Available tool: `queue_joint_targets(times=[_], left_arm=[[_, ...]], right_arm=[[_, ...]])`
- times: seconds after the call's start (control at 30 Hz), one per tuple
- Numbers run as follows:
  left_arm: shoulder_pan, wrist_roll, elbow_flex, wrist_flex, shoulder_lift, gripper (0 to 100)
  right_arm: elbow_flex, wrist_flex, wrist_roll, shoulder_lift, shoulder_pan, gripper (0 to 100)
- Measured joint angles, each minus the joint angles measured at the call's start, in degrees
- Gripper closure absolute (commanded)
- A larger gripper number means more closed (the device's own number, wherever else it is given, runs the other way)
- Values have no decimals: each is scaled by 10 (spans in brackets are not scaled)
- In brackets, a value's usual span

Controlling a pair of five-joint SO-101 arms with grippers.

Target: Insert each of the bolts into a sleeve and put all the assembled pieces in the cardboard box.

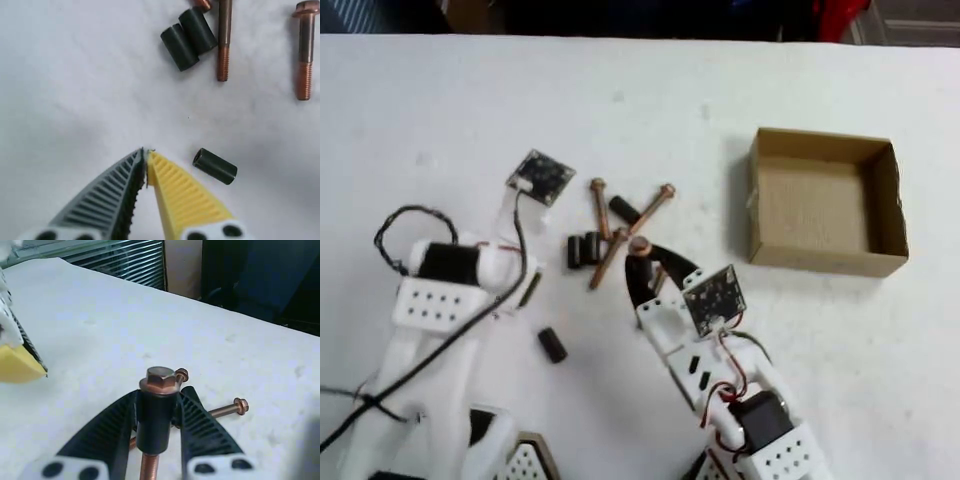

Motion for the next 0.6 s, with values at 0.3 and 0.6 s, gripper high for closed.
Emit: queue_joint_targets(times=[0.3,0.6], left_arm=[[0,0,0,0,46,954],[0,0,0,0,96,954]], right_arm=[[0,0,0,0,0,981],[0,0,0,0,0,981]])
